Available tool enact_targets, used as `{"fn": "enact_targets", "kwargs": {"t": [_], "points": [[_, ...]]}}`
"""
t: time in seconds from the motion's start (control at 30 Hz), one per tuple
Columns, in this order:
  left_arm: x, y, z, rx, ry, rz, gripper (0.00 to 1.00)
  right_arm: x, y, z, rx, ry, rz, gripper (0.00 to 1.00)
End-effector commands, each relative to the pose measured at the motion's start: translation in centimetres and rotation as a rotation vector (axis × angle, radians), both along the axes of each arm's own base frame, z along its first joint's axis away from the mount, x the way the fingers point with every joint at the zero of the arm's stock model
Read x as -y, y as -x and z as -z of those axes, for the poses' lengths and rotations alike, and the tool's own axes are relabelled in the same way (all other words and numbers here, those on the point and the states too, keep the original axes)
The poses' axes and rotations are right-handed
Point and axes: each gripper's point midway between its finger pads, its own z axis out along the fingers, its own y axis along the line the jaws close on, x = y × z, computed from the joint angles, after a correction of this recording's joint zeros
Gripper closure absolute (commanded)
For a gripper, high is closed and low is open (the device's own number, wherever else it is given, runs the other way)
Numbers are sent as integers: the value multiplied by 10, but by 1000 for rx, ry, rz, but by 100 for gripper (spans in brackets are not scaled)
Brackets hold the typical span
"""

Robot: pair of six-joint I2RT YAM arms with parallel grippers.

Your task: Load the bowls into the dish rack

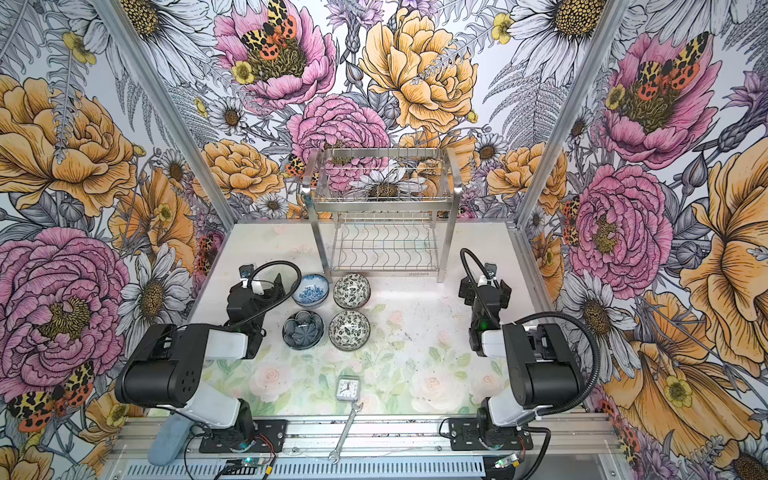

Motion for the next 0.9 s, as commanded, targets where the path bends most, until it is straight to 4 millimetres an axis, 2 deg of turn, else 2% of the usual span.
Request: {"fn": "enact_targets", "kwargs": {"t": [0.0, 0.87], "points": [[1, -5, -8, 22, 13, 13, 1, 1, -1, -3, 25, -26, 1, 0], [1, -5, -8, 21, 11, 18, 1, 1, -2, -3, 23, -24, 1, 0]]}}
